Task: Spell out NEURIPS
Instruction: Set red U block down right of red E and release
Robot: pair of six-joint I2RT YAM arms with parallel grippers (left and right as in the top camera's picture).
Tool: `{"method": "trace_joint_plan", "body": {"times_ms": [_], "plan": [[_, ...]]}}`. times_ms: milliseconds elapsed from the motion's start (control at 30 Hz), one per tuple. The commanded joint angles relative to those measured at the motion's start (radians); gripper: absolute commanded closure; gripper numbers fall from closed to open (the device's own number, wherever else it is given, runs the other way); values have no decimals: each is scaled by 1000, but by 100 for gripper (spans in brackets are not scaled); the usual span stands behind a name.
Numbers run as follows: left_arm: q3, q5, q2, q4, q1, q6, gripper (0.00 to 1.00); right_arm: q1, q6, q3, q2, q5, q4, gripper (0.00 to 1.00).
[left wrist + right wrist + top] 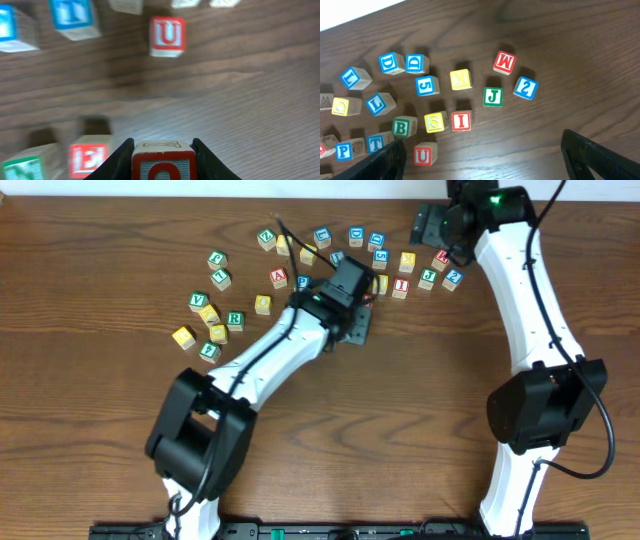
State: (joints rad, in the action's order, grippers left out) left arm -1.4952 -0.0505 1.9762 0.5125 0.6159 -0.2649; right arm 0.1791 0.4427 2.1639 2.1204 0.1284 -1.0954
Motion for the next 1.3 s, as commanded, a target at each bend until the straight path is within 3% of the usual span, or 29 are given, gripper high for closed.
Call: {"method": "trace_joint_plan", "body": {"times_ms": [0,367,400,533,767,933,1100,1267], "plan": [[-12,-2,65,-7,25,9,66,-11,-14,-8,10,-30,-4,5],[-12,-1,129,-32,44,9,64,-9,-33,-8,10,-30,-20,4],[-12,-1,129,-34,44,9,52,-9,-34,-8,10,-30,-21,3],[-12,-1,129,-37,44,9,45,-9,-41,-8,10,-30,-20,2],[-17,24,116,-34,32,10,45,-9,-75,-8,10,-32,-29,2],[-31,24,1,-24,-30,10,45,-8,-113,-8,10,-43,-62,2],[-31,24,-197,-5,-126,10,45,-7,-266,-8,10,-144,-103,1],[-31,24,-345,34,-229,10,45,16,-639,-8,10,-333,-203,1]]}}
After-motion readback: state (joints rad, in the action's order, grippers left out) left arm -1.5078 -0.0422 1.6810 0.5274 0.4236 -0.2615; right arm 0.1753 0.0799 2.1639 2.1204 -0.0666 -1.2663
